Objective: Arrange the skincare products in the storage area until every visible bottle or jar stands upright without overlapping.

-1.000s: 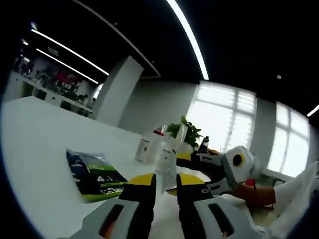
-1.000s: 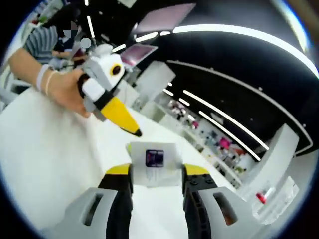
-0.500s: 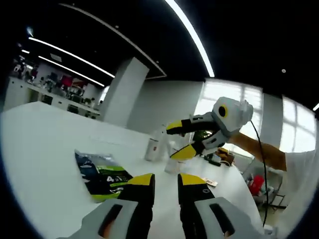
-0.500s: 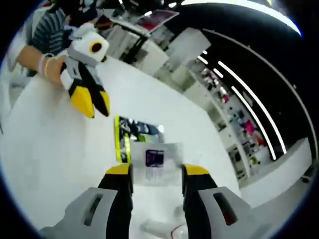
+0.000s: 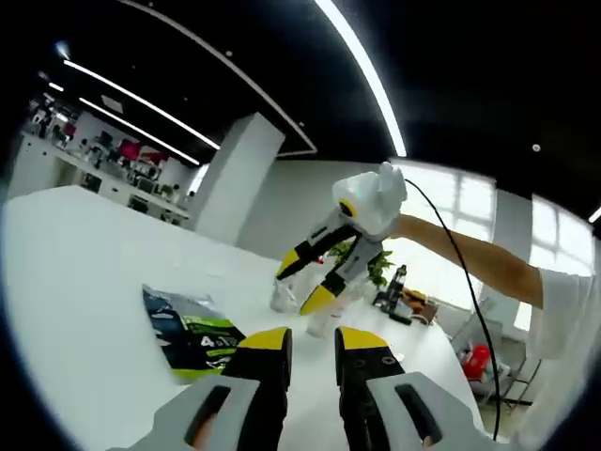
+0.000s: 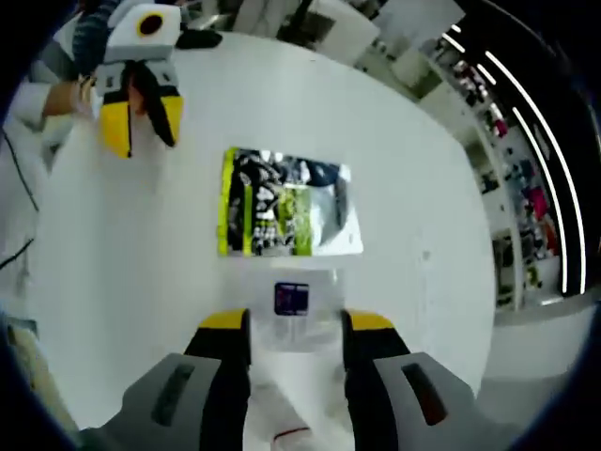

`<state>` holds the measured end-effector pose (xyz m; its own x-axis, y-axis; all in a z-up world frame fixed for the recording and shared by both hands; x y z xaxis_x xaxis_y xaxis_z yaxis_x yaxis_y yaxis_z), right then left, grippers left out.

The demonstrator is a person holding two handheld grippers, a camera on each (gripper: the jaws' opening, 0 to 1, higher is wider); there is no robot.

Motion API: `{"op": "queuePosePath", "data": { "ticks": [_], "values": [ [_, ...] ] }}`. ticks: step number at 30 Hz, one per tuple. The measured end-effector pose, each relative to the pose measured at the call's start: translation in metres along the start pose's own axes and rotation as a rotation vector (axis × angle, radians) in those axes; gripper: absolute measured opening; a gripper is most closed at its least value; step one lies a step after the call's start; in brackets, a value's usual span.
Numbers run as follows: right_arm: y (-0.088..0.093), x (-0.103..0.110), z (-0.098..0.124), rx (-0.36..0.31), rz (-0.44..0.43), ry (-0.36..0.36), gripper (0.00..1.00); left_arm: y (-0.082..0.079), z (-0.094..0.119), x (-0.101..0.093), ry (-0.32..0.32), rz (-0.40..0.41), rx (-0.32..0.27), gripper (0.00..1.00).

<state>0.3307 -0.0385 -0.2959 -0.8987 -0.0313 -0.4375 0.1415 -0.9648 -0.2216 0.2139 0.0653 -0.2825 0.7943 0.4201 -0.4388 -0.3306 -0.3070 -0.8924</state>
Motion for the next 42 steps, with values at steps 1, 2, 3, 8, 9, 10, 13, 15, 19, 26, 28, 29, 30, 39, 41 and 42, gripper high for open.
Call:
{"op": "queuePosePath", "data": {
  "ticks": [1,2,3,8,9,10,13,15,19,26,28,29,30,39,41,42],
  "values": [
    [0.007,-0.001,-0.003,0.051,0.016,-0.007,0.37,-0.001,0.0,-0.001,0.006,0.001,-0.004,0.18],
    [0.009,-0.002,-0.005,0.068,0.022,-0.01,0.37,-0.002,0.0,-0.001,0.009,-0.004,-0.008,0.18],
    [0.012,-0.003,-0.008,0.089,0.033,-0.02,0.37,-0.003,-0.001,-0.001,0.008,-0.008,-0.01,0.18],
    [0.023,-0.001,-0.027,0.156,-0.004,-0.1,0.37,-0.002,-0.001,0.003,-0.006,-0.005,-0.01,0.18],
    [0.025,-0.005,-0.031,0.17,0.006,-0.092,0.37,-0.001,-0.001,0.003,-0.006,-0.003,-0.008,0.18],
    [0.026,-0.009,-0.034,0.175,0.02,-0.087,0.37,-0.001,-0.001,0.003,-0.007,-0.005,-0.007,0.19],
    [0.03,-0.018,-0.043,0.194,0.046,-0.083,0.37,-0.001,-0.001,0.002,-0.004,-0.006,-0.003,0.19],
    [0.029,-0.02,-0.043,0.189,0.04,-0.09,0.37,0.0,-0.001,0.003,-0.005,-0.01,0.0,0.19],
    [0.03,-0.021,-0.051,0.176,0.051,-0.11,0.37,0.004,-0.001,0.0,-0.02,-0.026,0.01,0.19],
    [0.037,-0.018,-0.061,0.194,0.081,-0.144,0.37,0.007,0.003,-0.004,-0.031,-0.023,0.003,0.19],
    [0.034,-0.02,-0.06,0.183,0.073,-0.139,0.37,0.009,0.002,-0.008,-0.034,-0.017,0.001,0.19],
    [0.032,-0.021,-0.061,0.181,0.077,-0.138,0.37,0.01,0.002,-0.01,-0.033,-0.015,0.001,0.19],
    [0.031,-0.025,-0.062,0.172,0.071,-0.148,0.37,0.011,0.001,-0.012,-0.033,-0.013,0.0,0.19],
    [0.031,-0.023,-0.066,0.171,0.028,-0.197,0.37,0.009,0.002,-0.017,-0.025,-0.013,-0.004,0.19],
    [0.032,-0.023,-0.067,0.157,0.008,-0.214,0.38,0.009,0.002,-0.018,-0.023,-0.01,-0.007,0.19],
    [0.033,-0.023,-0.067,0.154,-0.011,-0.219,0.38,0.008,0.002,-0.015,-0.021,-0.008,-0.007,0.19]
  ]
}}
Point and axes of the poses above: the point that each gripper's makers call its tool centre point, and the gripper's own axes: z roughly backward along the fingers, x roughly to its left, y roughly out of its underside, the point moved 1 cm from there along z, roughly backward along the fingers, and after that the axes turned 6 degrees about y, right-handed, at the moved point
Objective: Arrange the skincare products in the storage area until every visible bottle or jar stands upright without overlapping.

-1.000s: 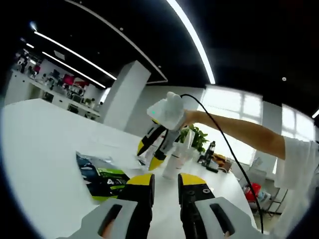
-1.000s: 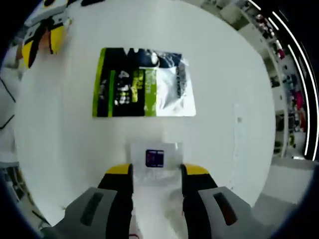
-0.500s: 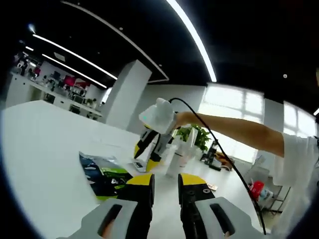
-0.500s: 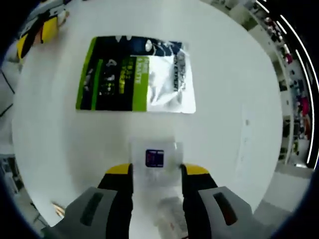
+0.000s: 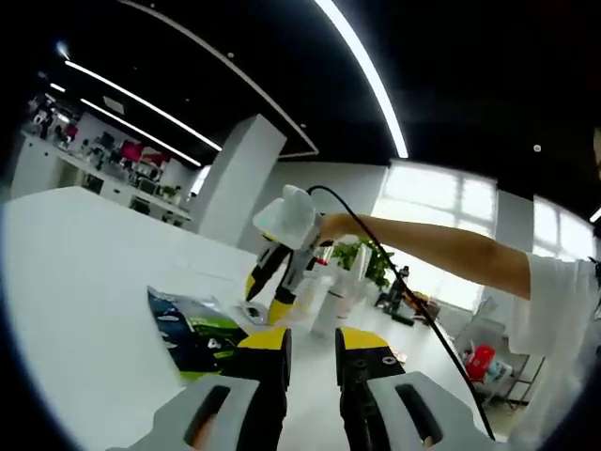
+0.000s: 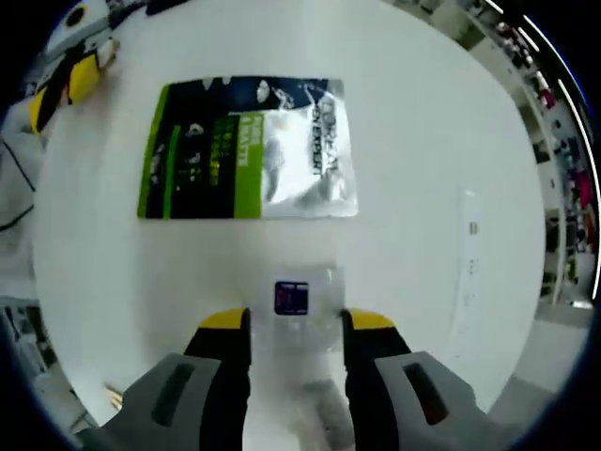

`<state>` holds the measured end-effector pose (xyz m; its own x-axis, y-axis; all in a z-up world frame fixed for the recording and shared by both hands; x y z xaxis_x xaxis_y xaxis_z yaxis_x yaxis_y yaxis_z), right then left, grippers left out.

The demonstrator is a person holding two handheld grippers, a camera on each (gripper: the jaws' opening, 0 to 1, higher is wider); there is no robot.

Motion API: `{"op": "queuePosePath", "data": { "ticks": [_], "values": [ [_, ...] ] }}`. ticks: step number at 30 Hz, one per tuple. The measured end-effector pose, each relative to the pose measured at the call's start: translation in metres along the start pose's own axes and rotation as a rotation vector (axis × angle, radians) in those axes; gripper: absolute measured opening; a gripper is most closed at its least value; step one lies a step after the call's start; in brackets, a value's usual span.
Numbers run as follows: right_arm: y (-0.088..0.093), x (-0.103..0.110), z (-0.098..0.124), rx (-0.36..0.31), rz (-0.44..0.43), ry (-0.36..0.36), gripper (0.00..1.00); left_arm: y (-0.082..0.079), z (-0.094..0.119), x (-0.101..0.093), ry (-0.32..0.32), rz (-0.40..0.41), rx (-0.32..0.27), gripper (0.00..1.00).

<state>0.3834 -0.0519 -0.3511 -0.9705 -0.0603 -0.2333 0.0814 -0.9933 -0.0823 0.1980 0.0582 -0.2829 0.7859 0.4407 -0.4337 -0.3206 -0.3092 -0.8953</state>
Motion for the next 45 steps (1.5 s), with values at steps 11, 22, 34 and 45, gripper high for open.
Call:
{"op": "queuePosePath", "data": {
  "ticks": [11,22,34,45],
  "values": [
    [-0.003,-0.001,0.006,-0.041,-0.004,0.061,0.47,-0.001,0.0,0.001,0.003,-0.004,-0.004,0.19],
    [-0.052,-0.001,0.054,-0.276,0.012,0.166,0.41,0.008,-0.006,-0.019,0.013,-0.013,-0.003,0.21],
    [-0.077,0.049,0.089,-0.452,0.003,0.231,0.59,-0.006,-0.005,0.011,-0.005,-0.039,0.002,0.23],
    [-0.074,0.098,0.106,-0.633,-0.066,0.242,0.63,-0.002,-0.001,0.007,-0.021,-0.074,0.006,0.23]
  ]
}}
Point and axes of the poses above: the point that each gripper's makers call its tool centre point, and the gripper's own axes: z roughly backward along the fingers, x roughly to its left, y roughly out of its underside, the point moved 1 cm from there along z, roughly backward along the fingers, and after that the axes turned 6 degrees about y, right-handed, at the moved point
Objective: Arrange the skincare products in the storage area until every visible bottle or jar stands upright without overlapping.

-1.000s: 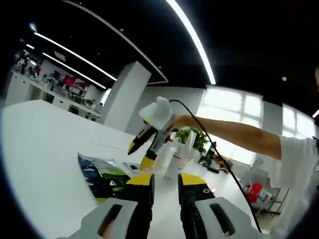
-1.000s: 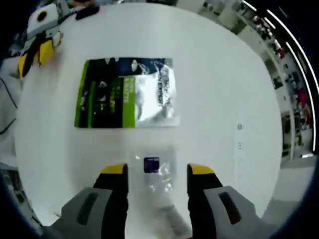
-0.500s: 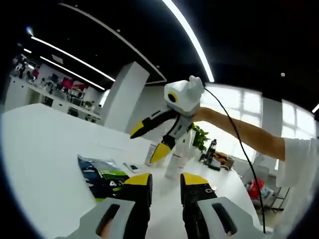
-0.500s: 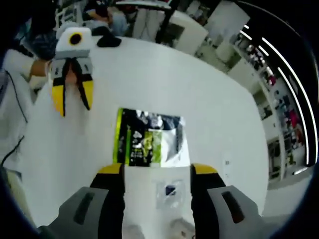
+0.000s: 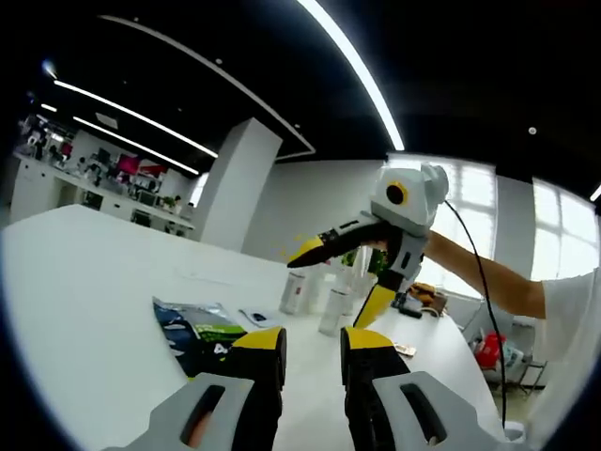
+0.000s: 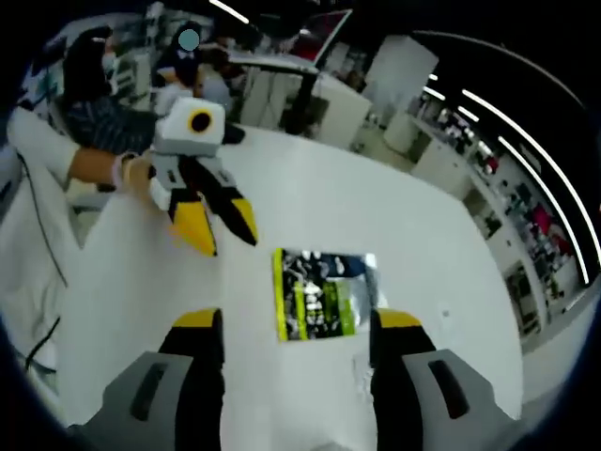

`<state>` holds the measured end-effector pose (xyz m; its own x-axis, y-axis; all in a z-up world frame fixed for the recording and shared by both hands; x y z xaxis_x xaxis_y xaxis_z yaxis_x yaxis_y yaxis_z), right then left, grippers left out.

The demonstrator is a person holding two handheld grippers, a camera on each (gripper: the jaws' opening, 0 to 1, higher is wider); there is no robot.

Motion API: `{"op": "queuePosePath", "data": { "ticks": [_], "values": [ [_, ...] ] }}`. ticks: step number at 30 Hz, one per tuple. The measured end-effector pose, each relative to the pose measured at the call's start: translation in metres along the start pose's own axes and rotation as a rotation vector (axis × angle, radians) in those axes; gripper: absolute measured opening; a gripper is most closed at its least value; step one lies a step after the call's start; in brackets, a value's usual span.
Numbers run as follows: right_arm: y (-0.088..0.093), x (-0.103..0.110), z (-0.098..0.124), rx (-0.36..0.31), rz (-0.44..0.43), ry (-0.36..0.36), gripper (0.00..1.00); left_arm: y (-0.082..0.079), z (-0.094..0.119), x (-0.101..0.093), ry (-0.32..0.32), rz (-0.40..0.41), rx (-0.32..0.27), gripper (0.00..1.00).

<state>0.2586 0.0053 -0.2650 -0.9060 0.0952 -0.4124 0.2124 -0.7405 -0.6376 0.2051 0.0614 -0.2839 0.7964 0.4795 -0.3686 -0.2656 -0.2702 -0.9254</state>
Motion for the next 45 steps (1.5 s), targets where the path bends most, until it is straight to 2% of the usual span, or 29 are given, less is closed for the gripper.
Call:
{"op": "queuePosePath", "data": {
  "ticks": [3,4,5,6,9,12,13,14,18,19,22,25,26,30,32,33,36,37,38,39,41,43,44,45],
  "values": [
    [0.0,0.001,0.001,-0.005,-0.002,0.004,0.65,0.0,0.0,-0.001,-0.001,-0.002,-0.001,0.23],
    [0.0,0.006,0.005,-0.044,-0.013,0.034,0.64,-0.002,0.003,0.004,-0.016,-0.02,-0.002,0.23],
    [-0.01,0.014,0.014,-0.168,-0.099,0.069,0.65,-0.004,0.004,0.007,-0.018,-0.026,-0.003,0.24],
    [-0.015,0.021,0.019,-0.224,-0.138,0.064,0.66,-0.004,0.004,0.007,-0.018,-0.028,-0.004,0.24],
    [-0.018,0.032,0.03,-0.3,-0.199,0.087,0.68,-0.003,0.005,0.007,-0.023,-0.039,-0.003,0.25],
    [-0.011,0.031,0.04,-0.318,-0.177,0.207,0.68,-0.002,0.006,0.012,-0.045,-0.084,0.008,0.26],
    [-0.009,0.029,0.046,-0.337,-0.169,0.278,0.68,-0.002,0.006,0.016,-0.053,-0.096,0.012,0.26],
    [-0.008,0.03,0.049,-0.343,-0.167,0.304,0.68,-0.003,0.006,0.02,-0.064,-0.11,0.017,0.26],
    [-0.008,0.033,0.054,-0.365,-0.17,0.32,0.7,-0.002,0.005,0.025,-0.076,-0.139,0.032,0.27],
    [-0.004,0.032,0.064,-0.386,-0.197,0.367,0.72,0.003,0.002,0.026,-0.079,-0.172,0.062,0.28],
    [0.003,0.042,0.075,-0.397,-0.212,0.416,0.77,0.012,-0.004,0.02,-0.066,-0.28,0.129,0.35],
    [0.018,0.043,0.086,-0.365,-0.219,0.499,0.77,0.016,-0.006,0.016,-0.057,-0.295,0.147,0.37],
    [0.029,0.047,0.094,-0.356,-0.239,0.544,0.77,0.019,-0.006,0.014,-0.05,-0.308,0.165,0.38],
    [0.046,0.057,0.107,-0.328,-0.218,0.578,0.73,0.023,-0.007,0.004,-0.029,-0.302,0.168,0.41],
    [0.057,0.068,0.111,-0.282,-0.168,0.538,0.75,0.023,-0.007,0.001,-0.027,-0.297,0.164,0.42],
    [0.074,0.069,0.119,-0.231,-0.145,0.491,0.76,0.024,-0.006,-0.001,-0.025,-0.29,0.161,0.42],
    [0.087,0.078,0.124,-0.165,-0.136,0.412,0.8,0.025,-0.007,-0.004,-0.023,-0.288,0.159,0.42],
    [0.095,0.084,0.126,-0.118,-0.139,0.36,0.81,0.025,-0.007,-0.005,-0.022,-0.289,0.16,0.42],
    [0.098,0.085,0.126,-0.103,-0.142,0.348,0.81,0.026,-0.007,-0.006,-0.021,-0.29,0.161,0.43],
    [0.109,0.091,0.128,-0.041,-0.139,0.288,0.8,0.027,-0.007,-0.007,-0.021,-0.29,0.163,0.43],
    [0.124,0.093,0.129,0.052,-0.098,0.263,0.8,0.028,-0.007,-0.007,-0.024,-0.29,0.169,0.42],
    [0.13,0.092,0.131,0.085,-0.09,0.265,0.74,0.029,-0.007,-0.006,-0.027,-0.291,0.171,0.43],
    [0.152,0.081,0.134,0.192,-0.068,0.221,0.71,0.03,-0.006,-0.006,-0.035,-0.294,0.175,0.43],
    [0.161,0.08,0.136,0.233,-0.064,0.199,0.68,0.029,-0.006,-0.006,-0.033,-0.29,0.172,0.43]
  ]
}}
Point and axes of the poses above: the point that each gripper's makers call its tool centre point, and the gripper's own axes: z roughly backward along the fingers, x roughly to its left, y roughly out of its underside, the point moved 1 cm from there along z, roughly backward along the fingers, and after that the axes turned 6 degrees about y, right-handed, at the moved point
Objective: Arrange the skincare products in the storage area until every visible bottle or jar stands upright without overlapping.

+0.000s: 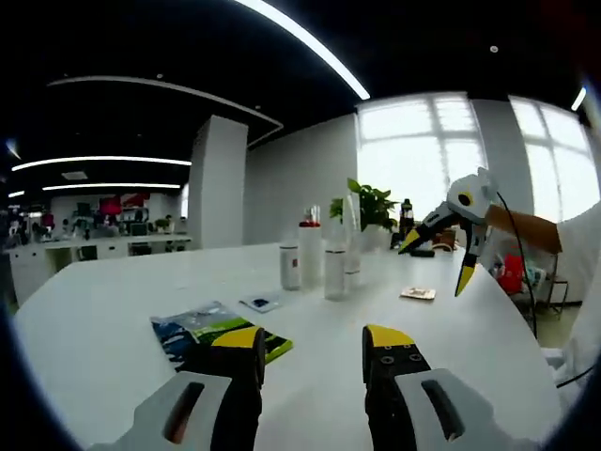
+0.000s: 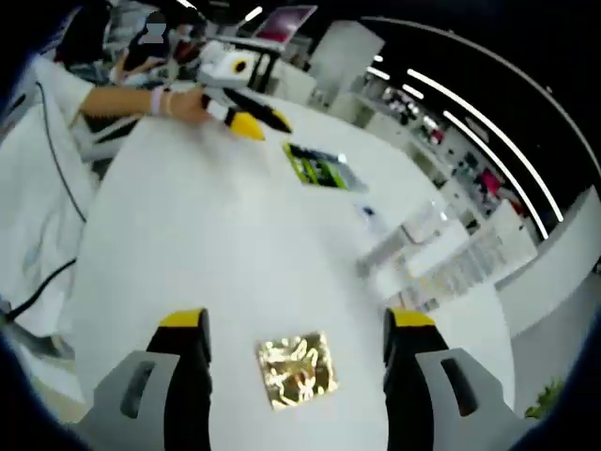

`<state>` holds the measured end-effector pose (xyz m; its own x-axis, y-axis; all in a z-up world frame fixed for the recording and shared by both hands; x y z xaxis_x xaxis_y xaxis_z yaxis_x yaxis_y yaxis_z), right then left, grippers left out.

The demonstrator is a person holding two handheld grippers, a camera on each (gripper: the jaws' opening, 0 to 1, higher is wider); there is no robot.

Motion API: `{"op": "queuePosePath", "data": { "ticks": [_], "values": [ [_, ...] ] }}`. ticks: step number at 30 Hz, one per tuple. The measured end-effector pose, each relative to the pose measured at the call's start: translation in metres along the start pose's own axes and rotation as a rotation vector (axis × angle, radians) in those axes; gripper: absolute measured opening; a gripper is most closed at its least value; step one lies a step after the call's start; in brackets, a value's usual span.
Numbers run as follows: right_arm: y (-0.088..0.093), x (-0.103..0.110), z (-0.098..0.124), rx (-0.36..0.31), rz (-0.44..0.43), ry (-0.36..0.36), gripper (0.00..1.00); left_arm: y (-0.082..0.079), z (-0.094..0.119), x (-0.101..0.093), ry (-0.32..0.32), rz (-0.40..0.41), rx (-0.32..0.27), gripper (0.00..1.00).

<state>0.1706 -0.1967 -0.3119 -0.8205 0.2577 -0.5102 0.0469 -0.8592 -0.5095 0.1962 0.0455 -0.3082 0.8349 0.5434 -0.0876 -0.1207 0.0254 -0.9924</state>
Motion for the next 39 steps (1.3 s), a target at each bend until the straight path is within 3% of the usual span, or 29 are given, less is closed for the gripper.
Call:
{"op": "queuePosePath", "data": {
  "ticks": [2,4,5,6,11,16,19,21,22,34,36,37,38,39],
  "values": [
    [0.017,0.007,0.001,0.083,0.002,-0.082,0.66,-0.001,0.0,0.0,0.003,0.007,-0.006,0.43],
    [0.022,0.01,0.002,0.111,-0.001,-0.122,0.66,-0.001,0.0,0.0,0.003,0.008,-0.006,0.42],
    [0.028,0.016,0.003,0.145,0.004,-0.193,0.67,-0.001,-0.001,0.0,0.003,0.007,-0.005,0.42],
    [0.031,0.015,0.002,0.152,0.011,-0.217,0.68,-0.001,-0.001,0.0,0.005,0.007,-0.005,0.42],
    [0.042,0.001,-0.011,0.231,-0.004,-0.253,0.62,-0.001,-0.003,-0.001,0.009,0.007,-0.004,0.42],
    [0.048,-0.005,-0.023,0.295,-0.035,-0.338,0.63,-0.002,-0.003,0.0,0.011,0.009,-0.008,0.42],
    [0.053,0.0,-0.022,0.364,-0.098,-0.417,0.62,-0.002,-0.004,0.001,0.014,0.013,-0.011,0.42],
    [0.056,-0.001,-0.024,0.388,-0.118,-0.426,0.62,-0.002,-0.004,0.001,0.015,0.013,-0.01,0.42],
    [0.054,-0.001,-0.024,0.371,-0.089,-0.416,0.62,-0.002,-0.004,0.001,0.015,0.013,-0.009,0.42],
    [0.051,0.006,-0.022,0.373,-0.09,-0.415,0.62,-0.001,-0.005,0.003,0.016,0.014,-0.004,0.42],
    [0.049,0.008,-0.021,0.396,-0.085,-0.419,0.56,-0.001,-0.005,0.005,0.015,0.017,-0.005,0.42],
    [0.048,0.008,-0.019,0.403,-0.081,-0.423,0.44,-0.001,-0.005,0.005,0.014,0.018,-0.005,0.42],
    [0.049,0.005,-0.018,0.418,-0.078,-0.428,0.38,-0.001,-0.004,0.005,0.014,0.019,-0.006,0.42],
    [0.051,0.004,-0.018,0.438,-0.077,-0.425,0.38,-0.002,-0.004,0.005,0.014,0.021,-0.007,0.42]
  ]
}}
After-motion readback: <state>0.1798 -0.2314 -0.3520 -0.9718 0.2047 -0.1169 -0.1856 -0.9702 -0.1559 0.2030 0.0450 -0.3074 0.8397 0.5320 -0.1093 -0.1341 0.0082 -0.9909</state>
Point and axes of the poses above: the point that each gripper's makers call its tool centre point, and the gripper's own axes: z roughly backward along the fingers, x roughly to its left, y roughly out of its underside, the point moved 1 cm from there along z, roughly backward along the fingers, and after that the axes turned 6 degrees about y, right-handed, at the moved point
